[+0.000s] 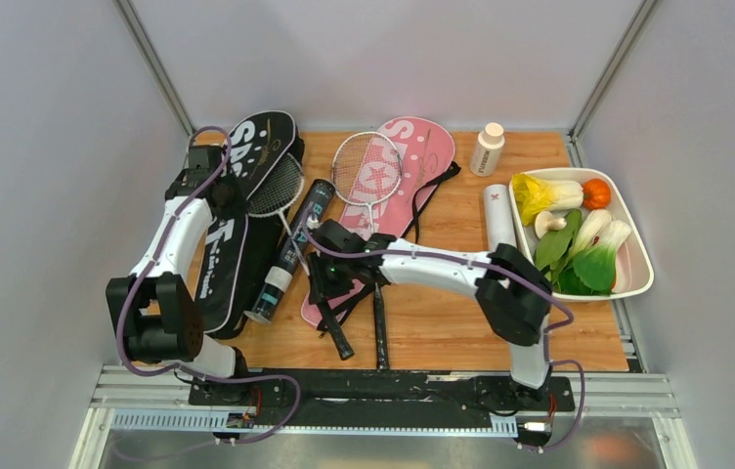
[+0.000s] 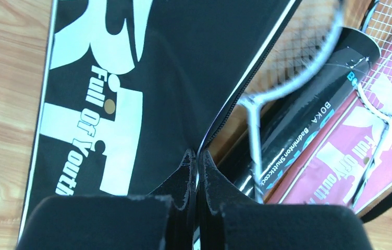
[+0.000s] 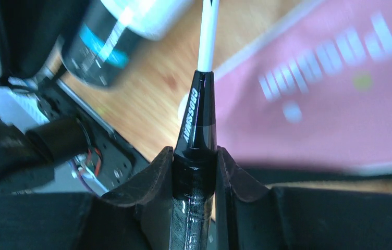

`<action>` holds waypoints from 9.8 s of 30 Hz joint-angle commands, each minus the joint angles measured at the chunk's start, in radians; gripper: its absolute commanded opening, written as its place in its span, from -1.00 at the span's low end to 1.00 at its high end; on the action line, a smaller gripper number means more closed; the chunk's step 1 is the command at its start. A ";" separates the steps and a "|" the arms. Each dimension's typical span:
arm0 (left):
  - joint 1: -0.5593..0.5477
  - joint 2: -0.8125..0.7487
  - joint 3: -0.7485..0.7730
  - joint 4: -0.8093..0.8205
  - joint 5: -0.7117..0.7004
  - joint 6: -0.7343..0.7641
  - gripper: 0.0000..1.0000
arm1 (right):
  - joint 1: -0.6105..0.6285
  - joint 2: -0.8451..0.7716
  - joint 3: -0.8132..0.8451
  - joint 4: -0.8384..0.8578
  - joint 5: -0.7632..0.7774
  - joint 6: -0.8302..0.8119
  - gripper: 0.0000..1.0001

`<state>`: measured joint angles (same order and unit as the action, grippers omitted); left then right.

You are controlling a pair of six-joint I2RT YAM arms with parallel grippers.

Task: Pack up the badminton gear
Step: Place the racket in the racket bag.

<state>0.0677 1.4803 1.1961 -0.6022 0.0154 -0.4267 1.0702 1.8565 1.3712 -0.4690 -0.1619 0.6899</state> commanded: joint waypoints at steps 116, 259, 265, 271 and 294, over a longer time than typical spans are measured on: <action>0.028 -0.439 -0.316 -0.059 0.209 -0.081 -1.00 | -0.193 0.740 0.805 0.743 -0.045 0.601 -0.94; -0.683 -0.661 -0.956 0.863 0.230 -0.765 -1.00 | -0.124 -0.304 -0.715 1.098 0.070 0.492 -0.90; -0.683 -0.665 -0.980 0.880 0.234 -0.762 -1.00 | -0.148 -0.202 -0.614 1.004 -0.022 0.548 -0.82; -0.683 -0.701 -0.979 0.837 0.218 -0.734 -1.00 | -0.164 -0.083 -0.583 1.101 -0.131 0.588 -0.77; -0.683 -0.677 -1.032 0.769 0.100 -0.651 -1.00 | -0.168 -0.250 -0.646 0.801 -0.002 0.203 -0.38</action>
<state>-0.6086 0.8024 0.1596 0.2123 0.1272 -1.1191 0.9184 1.6588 0.7025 0.3862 -0.2199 0.9825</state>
